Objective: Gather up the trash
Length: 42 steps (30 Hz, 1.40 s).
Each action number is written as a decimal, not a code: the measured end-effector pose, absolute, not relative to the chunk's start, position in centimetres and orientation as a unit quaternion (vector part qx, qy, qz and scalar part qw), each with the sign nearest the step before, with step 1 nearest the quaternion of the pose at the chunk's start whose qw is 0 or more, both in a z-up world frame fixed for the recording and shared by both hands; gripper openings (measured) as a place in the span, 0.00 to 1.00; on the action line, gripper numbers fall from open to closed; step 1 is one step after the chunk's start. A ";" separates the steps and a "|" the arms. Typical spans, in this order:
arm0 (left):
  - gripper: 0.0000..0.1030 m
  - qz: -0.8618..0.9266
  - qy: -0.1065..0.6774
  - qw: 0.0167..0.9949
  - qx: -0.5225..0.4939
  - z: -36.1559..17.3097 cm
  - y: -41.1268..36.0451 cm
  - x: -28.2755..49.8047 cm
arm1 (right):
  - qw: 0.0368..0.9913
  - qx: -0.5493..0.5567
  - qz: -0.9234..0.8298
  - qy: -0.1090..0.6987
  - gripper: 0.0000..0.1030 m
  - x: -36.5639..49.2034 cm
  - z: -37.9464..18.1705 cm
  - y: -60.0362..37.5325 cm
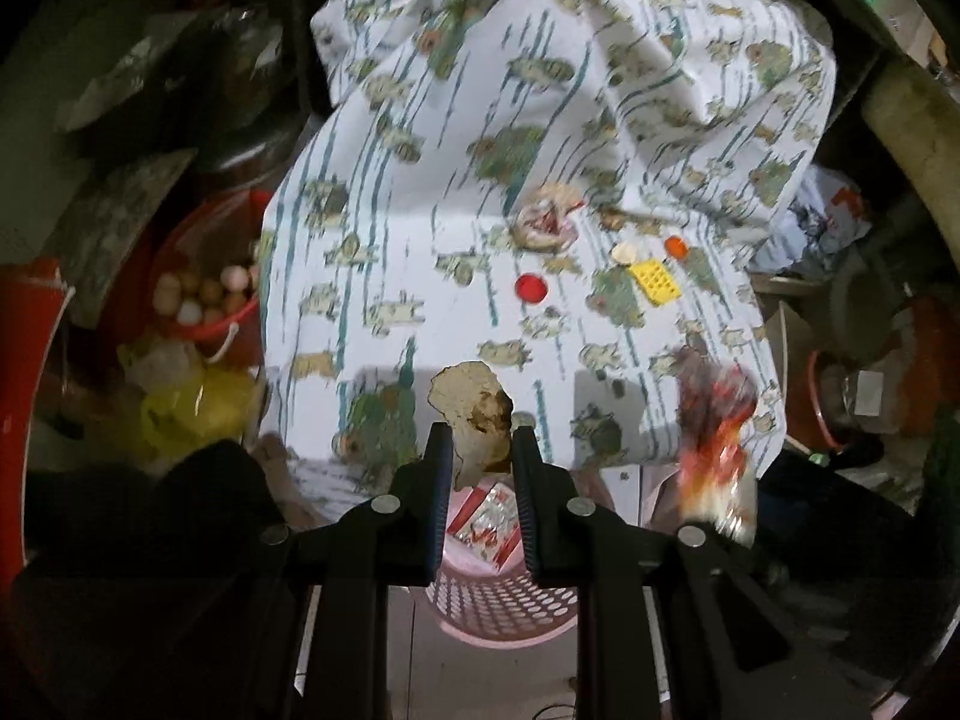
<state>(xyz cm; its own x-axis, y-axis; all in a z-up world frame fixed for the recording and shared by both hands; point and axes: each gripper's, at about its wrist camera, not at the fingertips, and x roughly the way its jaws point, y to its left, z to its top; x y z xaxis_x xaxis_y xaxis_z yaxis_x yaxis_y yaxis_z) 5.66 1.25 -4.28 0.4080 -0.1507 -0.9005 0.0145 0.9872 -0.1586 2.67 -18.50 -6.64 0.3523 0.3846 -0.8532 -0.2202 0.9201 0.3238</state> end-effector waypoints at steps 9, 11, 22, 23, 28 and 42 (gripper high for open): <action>0.18 -0.045 0.561 0.824 -0.058 -6.1 1.6 5.6 | 0.731 0.052 0.198 0.651 0.46 0.5 -13.9 -16.2; 0.18 -0.051 0.580 0.811 -0.056 -7.4 1.2 5.5 | 0.712 0.047 0.198 0.672 0.47 0.5 -15.5 -15.9; 0.19 -0.047 0.648 0.758 -0.057 -13.1 0.9 5.7 | 0.659 -0.003 0.140 0.739 0.55 0.9 -24.9 -15.0; 0.19 -0.043 0.657 0.751 -0.056 -13.9 1.0 5.7 | 0.664 -0.002 0.132 0.736 0.59 1.1 -25.3 -15.2; 0.19 -0.046 0.696 0.714 -0.063 -17.0 0.6 5.9 | 0.676 0.019 0.085 0.732 0.64 2.4 -26.3 -16.9; 0.28 -0.044 0.750 0.657 -0.052 -22.2 -1.3 5.6 | 0.769 0.101 0.063 0.628 0.45 3.7 -16.3 -22.2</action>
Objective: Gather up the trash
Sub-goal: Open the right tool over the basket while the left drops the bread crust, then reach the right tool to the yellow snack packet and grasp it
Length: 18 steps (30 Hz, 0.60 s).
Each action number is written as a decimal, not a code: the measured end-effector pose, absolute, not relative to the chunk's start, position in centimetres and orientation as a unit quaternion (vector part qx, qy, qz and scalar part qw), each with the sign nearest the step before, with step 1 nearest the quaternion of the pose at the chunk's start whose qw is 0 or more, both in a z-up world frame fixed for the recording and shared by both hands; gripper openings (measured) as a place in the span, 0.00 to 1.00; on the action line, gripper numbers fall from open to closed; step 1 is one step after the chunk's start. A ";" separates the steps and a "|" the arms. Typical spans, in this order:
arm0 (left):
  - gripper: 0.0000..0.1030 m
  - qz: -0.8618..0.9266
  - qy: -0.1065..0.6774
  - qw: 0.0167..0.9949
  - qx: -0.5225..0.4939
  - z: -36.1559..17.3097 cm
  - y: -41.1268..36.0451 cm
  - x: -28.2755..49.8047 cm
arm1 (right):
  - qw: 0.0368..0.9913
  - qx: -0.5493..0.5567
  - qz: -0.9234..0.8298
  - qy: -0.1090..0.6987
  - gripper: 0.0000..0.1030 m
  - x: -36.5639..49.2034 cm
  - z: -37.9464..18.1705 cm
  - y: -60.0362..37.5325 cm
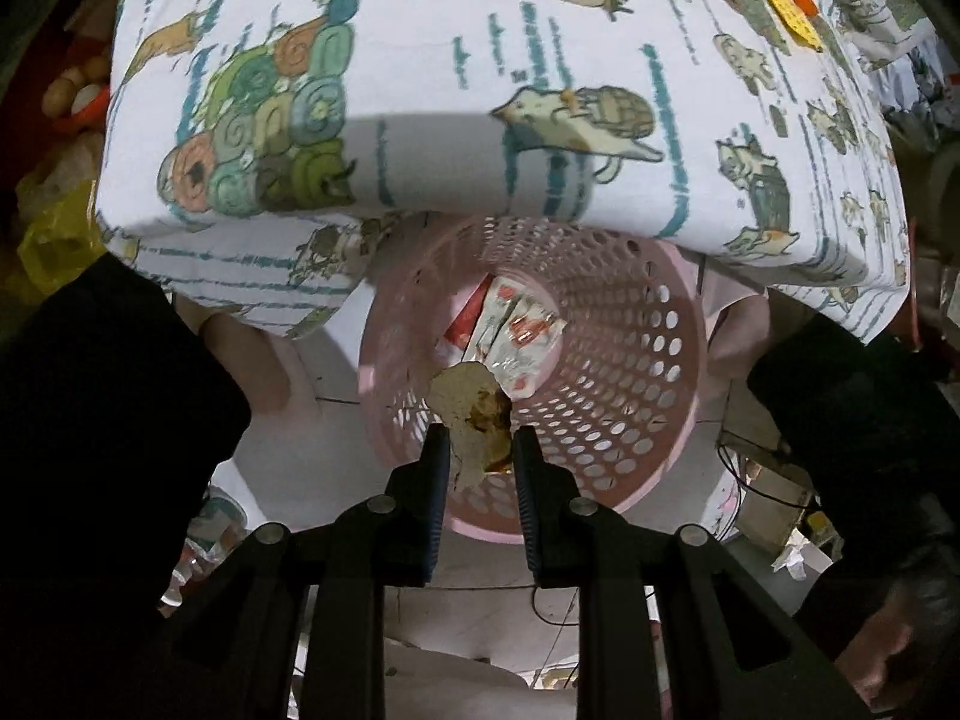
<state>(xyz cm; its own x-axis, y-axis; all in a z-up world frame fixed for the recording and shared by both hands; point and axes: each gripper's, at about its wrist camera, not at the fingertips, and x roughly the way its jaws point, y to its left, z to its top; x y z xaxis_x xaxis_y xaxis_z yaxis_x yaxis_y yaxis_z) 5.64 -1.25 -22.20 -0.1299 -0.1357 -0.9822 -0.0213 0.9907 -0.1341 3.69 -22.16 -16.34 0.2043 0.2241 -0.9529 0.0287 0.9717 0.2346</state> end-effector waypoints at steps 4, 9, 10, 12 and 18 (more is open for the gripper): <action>0.68 -0.040 0.748 0.661 -0.054 -21.9 -1.4 5.8 | 0.810 0.097 0.069 0.575 0.45 4.5 -13.2 -22.5; 0.68 -0.049 0.711 0.701 -0.026 -18.4 -2.1 6.2 | 0.830 0.082 0.067 0.547 0.33 4.3 -11.3 -21.8; 0.68 -0.052 0.701 0.711 -0.025 -17.5 -2.2 6.2 | 0.833 0.080 0.066 0.544 0.33 4.2 -11.2 -22.0; 0.68 -0.059 0.680 0.730 -0.031 -15.4 -1.9 6.1 | 0.842 0.079 0.063 0.530 0.33 4.2 -10.5 -22.1; 0.68 -0.055 0.622 0.780 -0.036 -10.4 -0.4 5.5 | 0.855 0.080 0.066 0.508 0.31 3.9 -8.9 -22.1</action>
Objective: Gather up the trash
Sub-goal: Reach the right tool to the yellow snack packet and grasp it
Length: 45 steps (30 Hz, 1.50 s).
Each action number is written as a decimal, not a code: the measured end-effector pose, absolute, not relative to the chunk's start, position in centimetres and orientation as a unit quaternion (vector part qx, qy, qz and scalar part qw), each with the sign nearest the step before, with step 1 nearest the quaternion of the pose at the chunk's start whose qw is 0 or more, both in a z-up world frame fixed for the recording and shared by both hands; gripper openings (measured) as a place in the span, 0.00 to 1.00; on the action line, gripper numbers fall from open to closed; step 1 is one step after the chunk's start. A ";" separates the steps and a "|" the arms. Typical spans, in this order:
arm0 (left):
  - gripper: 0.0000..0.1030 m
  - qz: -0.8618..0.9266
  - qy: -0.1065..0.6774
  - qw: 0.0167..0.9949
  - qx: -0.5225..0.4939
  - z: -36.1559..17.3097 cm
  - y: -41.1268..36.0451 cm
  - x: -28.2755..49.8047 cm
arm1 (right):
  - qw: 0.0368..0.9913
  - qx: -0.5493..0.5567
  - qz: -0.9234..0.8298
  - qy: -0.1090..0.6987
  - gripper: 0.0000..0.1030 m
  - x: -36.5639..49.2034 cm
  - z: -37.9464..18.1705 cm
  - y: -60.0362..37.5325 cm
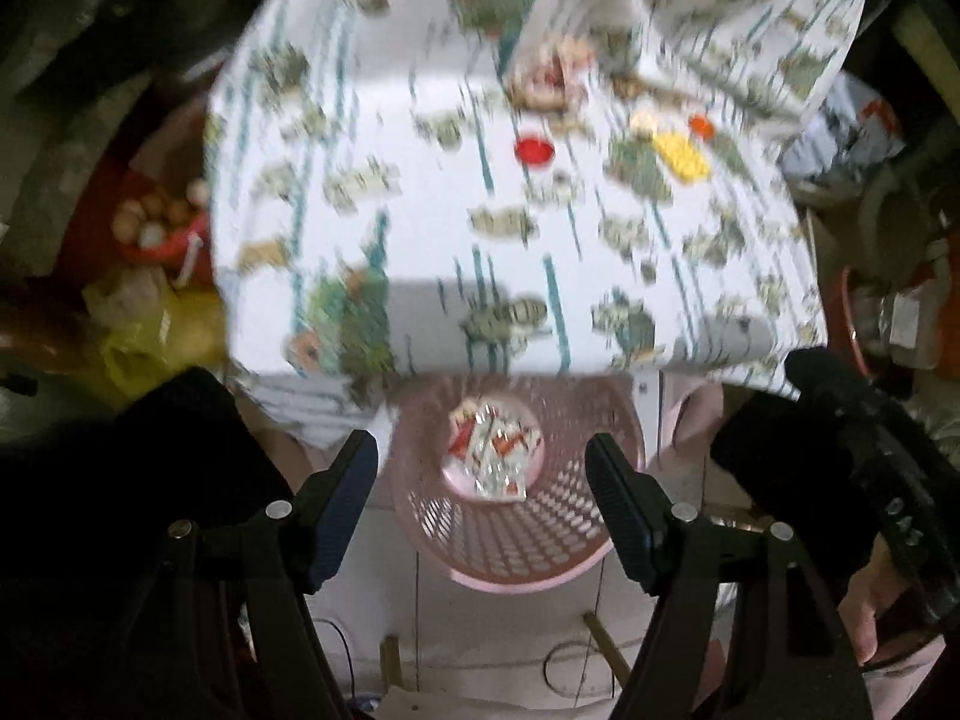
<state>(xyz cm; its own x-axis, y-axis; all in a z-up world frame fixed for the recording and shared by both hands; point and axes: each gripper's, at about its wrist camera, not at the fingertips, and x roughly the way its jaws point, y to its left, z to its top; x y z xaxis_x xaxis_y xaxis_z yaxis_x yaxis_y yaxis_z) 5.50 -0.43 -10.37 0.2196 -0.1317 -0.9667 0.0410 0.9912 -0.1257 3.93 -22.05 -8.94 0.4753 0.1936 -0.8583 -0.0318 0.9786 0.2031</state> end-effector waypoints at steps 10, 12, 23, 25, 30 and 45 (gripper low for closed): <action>0.68 -0.056 0.543 0.837 -0.044 -2.9 1.2 5.8 | 0.880 0.046 0.086 0.464 0.31 3.6 -5.4 -20.9; 0.68 -0.058 0.529 0.846 -0.037 -1.4 1.1 6.2 | 0.885 0.038 0.084 0.456 0.31 4.0 -4.1 -20.9; 0.80 -0.041 0.454 0.890 -0.001 5.1 1.3 11.0 | 0.915 -0.018 0.097 0.391 0.54 9.2 4.2 -22.0; 0.82 -0.035 0.442 0.896 0.010 5.7 1.1 11.7 | 0.922 -0.022 0.091 0.377 0.56 10.1 5.1 -22.5; 0.91 -0.047 0.432 0.900 0.006 6.4 0.6 13.5 | 0.928 -0.009 0.080 0.364 0.69 12.6 6.1 -24.3; 0.92 -0.012 0.502 0.865 -0.012 -2.8 1.2 18.6 | 0.869 0.058 0.029 0.490 0.80 20.5 -4.2 -30.8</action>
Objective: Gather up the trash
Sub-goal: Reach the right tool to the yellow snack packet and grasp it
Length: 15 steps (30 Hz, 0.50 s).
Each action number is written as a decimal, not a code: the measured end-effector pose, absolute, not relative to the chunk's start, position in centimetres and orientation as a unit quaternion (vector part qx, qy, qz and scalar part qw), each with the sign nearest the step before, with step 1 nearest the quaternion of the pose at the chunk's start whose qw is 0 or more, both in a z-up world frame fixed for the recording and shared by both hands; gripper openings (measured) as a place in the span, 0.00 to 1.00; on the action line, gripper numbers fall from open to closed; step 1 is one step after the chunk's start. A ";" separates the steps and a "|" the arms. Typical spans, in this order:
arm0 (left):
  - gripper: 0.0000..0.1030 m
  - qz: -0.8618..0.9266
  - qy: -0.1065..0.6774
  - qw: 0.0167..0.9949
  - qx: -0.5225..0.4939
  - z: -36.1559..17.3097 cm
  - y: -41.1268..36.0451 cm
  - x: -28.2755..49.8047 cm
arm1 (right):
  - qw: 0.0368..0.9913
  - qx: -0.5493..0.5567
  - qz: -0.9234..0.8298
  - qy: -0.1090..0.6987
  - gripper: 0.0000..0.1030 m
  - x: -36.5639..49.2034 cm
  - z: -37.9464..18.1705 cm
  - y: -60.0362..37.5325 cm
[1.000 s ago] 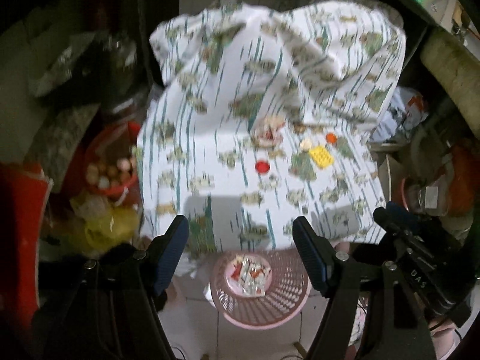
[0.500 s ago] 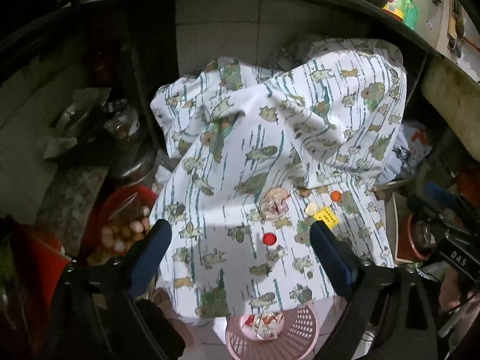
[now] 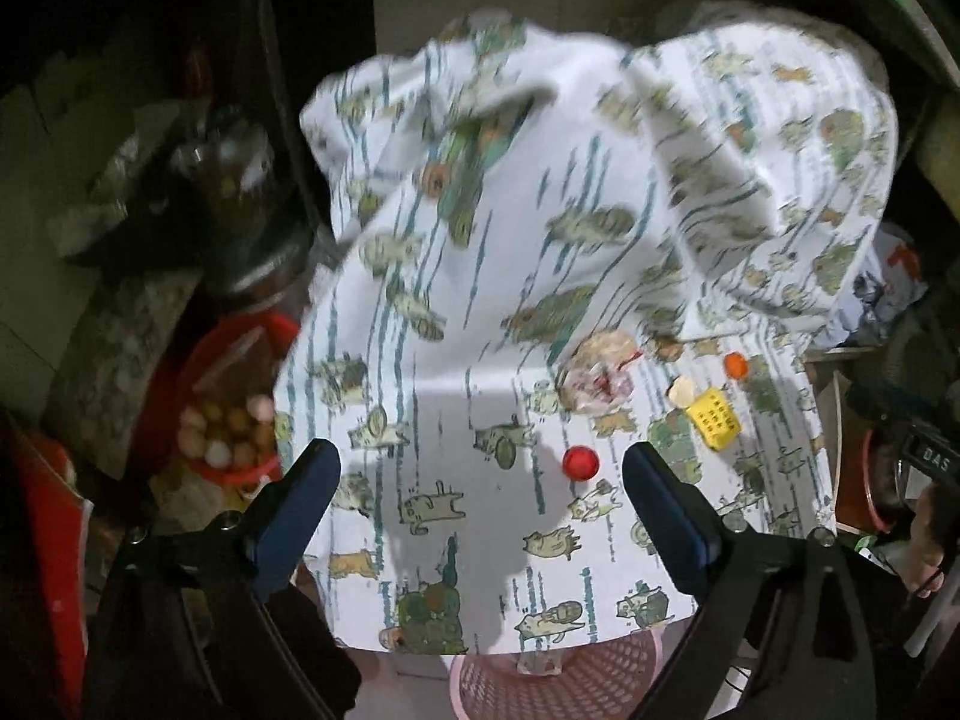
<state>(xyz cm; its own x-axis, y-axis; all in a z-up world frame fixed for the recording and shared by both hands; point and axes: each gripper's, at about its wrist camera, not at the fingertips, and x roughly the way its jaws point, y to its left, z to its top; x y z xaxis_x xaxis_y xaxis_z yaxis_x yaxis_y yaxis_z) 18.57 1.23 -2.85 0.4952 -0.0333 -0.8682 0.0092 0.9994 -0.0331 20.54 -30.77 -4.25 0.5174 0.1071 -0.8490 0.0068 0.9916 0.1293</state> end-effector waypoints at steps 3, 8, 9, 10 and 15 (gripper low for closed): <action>0.92 -0.015 0.522 0.852 -0.022 -4.3 1.5 19.7 | 0.833 0.087 0.031 0.545 0.80 22.7 -7.6 -31.4; 0.92 -0.011 0.545 0.837 -0.044 -6.1 1.8 21.0 | 0.798 0.079 0.034 0.596 0.80 25.4 -11.2 -29.7; 0.91 -0.008 0.547 0.836 -0.043 -6.3 1.8 21.2 | 0.791 0.068 0.043 0.606 0.80 26.1 -11.8 -29.1; 0.91 -0.007 0.550 0.834 -0.043 -6.5 1.7 21.3 | 0.784 0.051 0.056 0.616 0.80 26.9 -12.5 -28.5; 0.91 -0.008 0.557 0.830 -0.030 -7.3 1.3 21.5 | 0.756 0.001 0.084 0.649 0.80 29.3 -15.6 -26.4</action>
<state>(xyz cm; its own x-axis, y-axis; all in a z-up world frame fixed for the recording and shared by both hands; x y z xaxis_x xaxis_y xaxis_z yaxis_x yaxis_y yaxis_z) 21.45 1.34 -7.27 0.3802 -0.0458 -0.9238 -0.0201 0.9981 -0.0578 29.34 -26.43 -15.56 0.1438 0.1288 -0.9812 -0.1266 0.9857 0.1108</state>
